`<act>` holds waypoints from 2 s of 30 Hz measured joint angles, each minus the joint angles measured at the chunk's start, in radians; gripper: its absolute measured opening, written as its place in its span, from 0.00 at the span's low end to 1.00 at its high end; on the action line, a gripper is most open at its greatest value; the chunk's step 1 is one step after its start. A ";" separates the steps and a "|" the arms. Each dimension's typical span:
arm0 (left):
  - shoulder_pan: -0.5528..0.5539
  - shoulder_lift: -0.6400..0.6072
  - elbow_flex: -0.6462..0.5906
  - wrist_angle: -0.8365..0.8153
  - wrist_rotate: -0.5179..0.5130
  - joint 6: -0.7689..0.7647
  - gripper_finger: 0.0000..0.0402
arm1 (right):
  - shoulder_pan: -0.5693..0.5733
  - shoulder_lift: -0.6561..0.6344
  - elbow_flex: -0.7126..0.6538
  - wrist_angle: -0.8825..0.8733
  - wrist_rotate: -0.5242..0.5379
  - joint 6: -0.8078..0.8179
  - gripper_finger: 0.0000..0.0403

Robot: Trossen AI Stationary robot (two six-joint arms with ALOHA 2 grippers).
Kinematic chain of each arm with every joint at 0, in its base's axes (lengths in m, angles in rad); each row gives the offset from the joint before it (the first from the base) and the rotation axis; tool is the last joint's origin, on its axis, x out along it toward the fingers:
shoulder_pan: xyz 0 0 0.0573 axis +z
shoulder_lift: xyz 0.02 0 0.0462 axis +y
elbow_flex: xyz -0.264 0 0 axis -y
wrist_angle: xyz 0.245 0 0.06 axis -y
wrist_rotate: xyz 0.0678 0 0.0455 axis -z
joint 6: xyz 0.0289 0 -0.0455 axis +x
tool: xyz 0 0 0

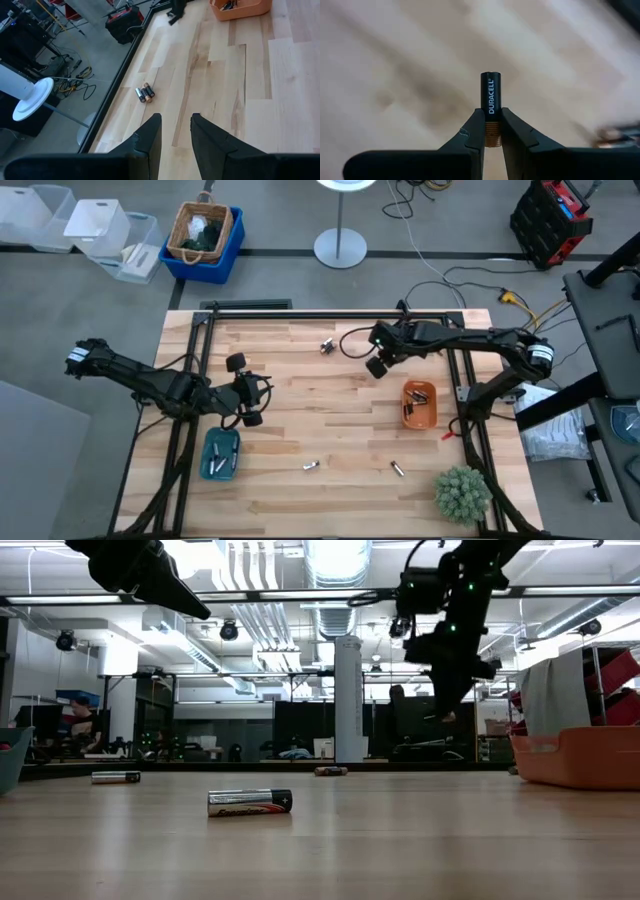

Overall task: Sort batteries
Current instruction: Put the black battery into the orange bin

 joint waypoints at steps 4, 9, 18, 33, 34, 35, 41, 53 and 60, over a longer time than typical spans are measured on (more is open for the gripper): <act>0.000 0.000 0.000 0.000 0.000 0.000 0.21 | 0.032 0.000 0.047 -0.076 -0.078 -0.085 0.08; 0.000 0.000 0.000 0.000 0.000 0.000 0.21 | 0.084 0.000 0.097 -0.211 -0.084 -0.206 0.08; 0.000 0.000 0.000 0.000 0.000 0.000 0.21 | 0.154 -0.027 0.102 -0.397 -0.084 -0.260 0.08; 0.000 0.000 0.000 0.000 0.000 0.000 0.21 | 0.212 -0.227 0.077 -0.513 -0.074 -0.050 0.02; 0.000 0.000 0.000 0.000 0.000 0.000 0.21 | 0.215 -0.236 0.072 -0.504 -0.074 -0.044 0.02; 0.000 0.000 0.000 0.000 0.000 0.000 0.21 | 0.218 -0.246 0.065 -0.486 -0.073 -0.034 0.02; 0.000 0.000 0.000 -0.001 0.011 -0.012 0.21 | 0.267 -0.254 -0.004 -0.284 -0.076 -0.054 0.02; -0.012 0.062 -0.058 -0.060 0.443 -0.212 0.21 | 0.372 -0.112 -0.018 0.071 -0.078 -0.146 0.02; -0.091 0.219 -0.156 0.071 0.572 -0.338 0.11 | 0.385 -0.025 -0.017 0.075 -0.078 -0.175 0.02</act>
